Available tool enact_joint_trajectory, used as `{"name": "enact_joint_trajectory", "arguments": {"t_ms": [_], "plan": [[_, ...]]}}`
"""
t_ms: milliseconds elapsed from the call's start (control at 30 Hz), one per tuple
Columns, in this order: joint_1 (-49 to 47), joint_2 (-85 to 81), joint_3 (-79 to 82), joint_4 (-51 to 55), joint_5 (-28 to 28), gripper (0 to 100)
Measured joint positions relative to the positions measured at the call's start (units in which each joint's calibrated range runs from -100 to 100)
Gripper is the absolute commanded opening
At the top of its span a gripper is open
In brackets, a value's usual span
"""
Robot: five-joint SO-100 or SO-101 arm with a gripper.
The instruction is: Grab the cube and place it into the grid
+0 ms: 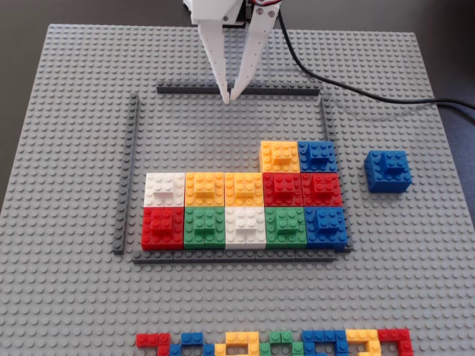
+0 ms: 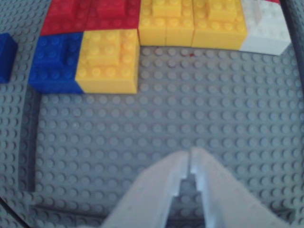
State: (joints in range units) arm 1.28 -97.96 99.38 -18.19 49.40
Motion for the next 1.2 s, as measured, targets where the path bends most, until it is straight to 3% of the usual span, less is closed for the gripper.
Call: {"name": "enact_joint_trajectory", "arguments": {"t_ms": [233,1200], "plan": [[-2.6,0.0,0.0,1.2,-3.2,0],[-5.5,1.3,-7.4,3.7,-3.2,0]]}}
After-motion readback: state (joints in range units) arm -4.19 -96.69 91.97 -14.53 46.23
